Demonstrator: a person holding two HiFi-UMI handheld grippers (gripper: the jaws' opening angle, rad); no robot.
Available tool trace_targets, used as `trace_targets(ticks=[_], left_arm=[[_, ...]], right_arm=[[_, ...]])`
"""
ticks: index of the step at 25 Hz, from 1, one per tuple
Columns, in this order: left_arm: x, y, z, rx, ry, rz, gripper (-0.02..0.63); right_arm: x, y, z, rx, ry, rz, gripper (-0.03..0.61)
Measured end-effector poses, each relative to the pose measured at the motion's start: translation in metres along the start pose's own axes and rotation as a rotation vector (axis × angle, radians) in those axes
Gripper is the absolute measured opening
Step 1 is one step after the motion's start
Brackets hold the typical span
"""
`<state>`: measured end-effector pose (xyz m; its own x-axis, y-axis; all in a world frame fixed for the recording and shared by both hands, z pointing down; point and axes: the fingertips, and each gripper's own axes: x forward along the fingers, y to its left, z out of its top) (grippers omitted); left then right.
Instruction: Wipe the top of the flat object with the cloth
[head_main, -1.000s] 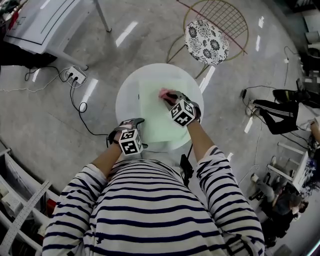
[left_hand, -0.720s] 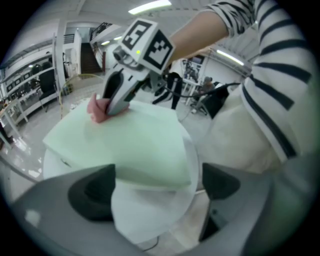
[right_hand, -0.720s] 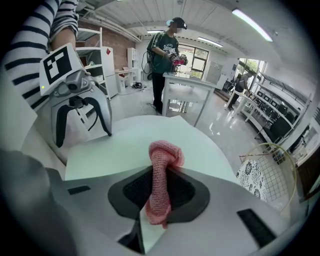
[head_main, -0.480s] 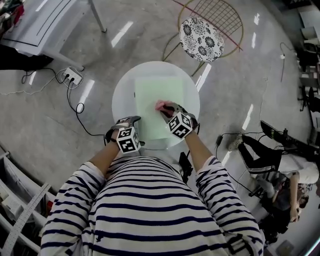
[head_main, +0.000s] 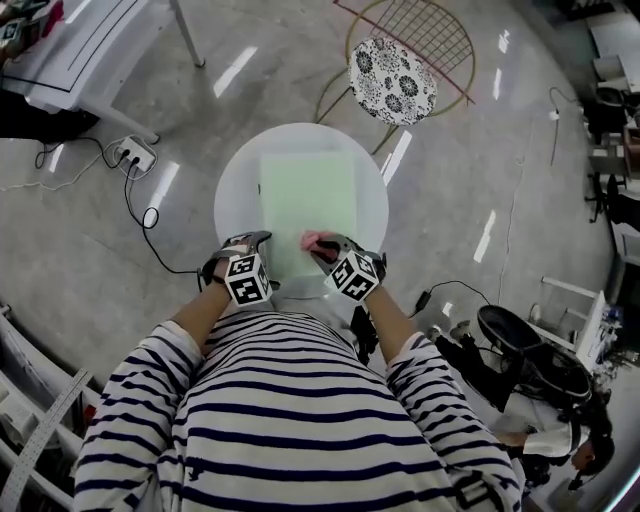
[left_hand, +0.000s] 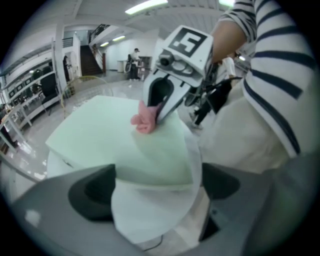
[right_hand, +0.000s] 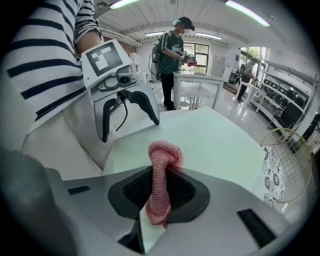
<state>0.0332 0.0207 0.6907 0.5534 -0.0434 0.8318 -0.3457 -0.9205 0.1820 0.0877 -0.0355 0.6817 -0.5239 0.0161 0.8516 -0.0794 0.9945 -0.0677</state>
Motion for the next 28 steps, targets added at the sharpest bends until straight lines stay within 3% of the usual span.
trace_targets(ticks=[16, 22, 25, 28], left_arm=[[0.006, -0.002, 0.002, -0.013, 0.006, 0.041, 0.528], [0.006, -0.003, 0.003, -0.021, 0.003, 0.059, 0.528], [0.005, -0.003, 0.004, -0.027, -0.004, 0.064, 0.528], [0.005, -0.002, 0.004, -0.018, -0.006, 0.064, 0.528]], right_arm=[[-0.015, 0.074, -0.028, -0.047, 0.054, 0.324, 0.054], [-0.03, 0.089, -0.044, -0.076, 0.15, 0.494, 0.054], [-0.043, 0.082, -0.041, -0.021, 0.146, 0.557, 0.054], [-0.051, 0.046, -0.02, 0.074, 0.05, 0.516, 0.054]])
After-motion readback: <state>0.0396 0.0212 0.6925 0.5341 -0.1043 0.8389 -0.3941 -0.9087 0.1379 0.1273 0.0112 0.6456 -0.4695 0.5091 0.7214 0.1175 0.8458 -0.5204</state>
